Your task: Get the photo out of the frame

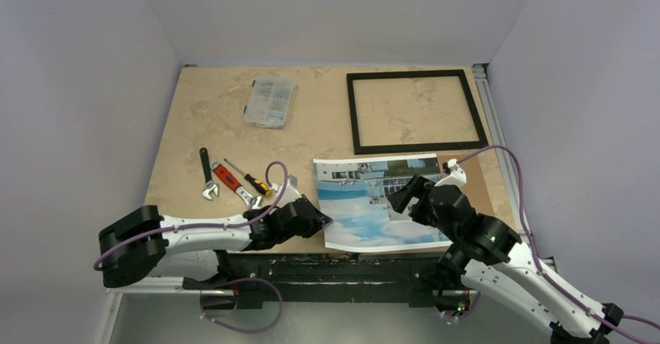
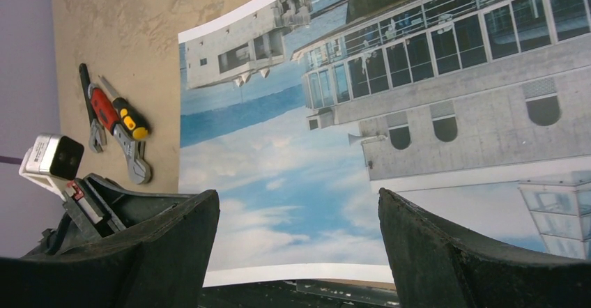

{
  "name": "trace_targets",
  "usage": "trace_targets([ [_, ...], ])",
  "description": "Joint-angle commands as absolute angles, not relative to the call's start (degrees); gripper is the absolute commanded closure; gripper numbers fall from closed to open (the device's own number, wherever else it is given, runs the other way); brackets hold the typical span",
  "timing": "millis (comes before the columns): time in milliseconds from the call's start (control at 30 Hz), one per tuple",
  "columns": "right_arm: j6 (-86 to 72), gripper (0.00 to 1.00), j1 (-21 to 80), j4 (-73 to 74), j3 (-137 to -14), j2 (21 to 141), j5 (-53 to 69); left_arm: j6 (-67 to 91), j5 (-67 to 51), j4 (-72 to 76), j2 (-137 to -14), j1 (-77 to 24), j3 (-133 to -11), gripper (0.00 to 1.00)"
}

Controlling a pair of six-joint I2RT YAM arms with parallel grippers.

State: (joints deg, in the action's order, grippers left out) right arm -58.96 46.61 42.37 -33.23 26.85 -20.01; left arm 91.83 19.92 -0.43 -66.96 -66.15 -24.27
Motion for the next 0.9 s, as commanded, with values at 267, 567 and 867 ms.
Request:
trace_targets([
  [267, -58.9, 0.18, 46.8, 41.9, -33.0, 25.9, -20.7, 87.4, 13.6, 12.8, -79.5, -67.1, -32.3, 1.0],
  [567, -59.0, 0.18, 46.8, 42.4, -33.2, 26.3, -20.8, 86.5, 10.3, 15.4, -86.7, -67.4, -37.1, 1.0],
  [867, -59.0, 0.18, 46.8, 42.9, -33.4, 26.4, -21.2, 83.2, 6.3, 17.3, -91.9, -67.6, -40.7, 1.0],
])
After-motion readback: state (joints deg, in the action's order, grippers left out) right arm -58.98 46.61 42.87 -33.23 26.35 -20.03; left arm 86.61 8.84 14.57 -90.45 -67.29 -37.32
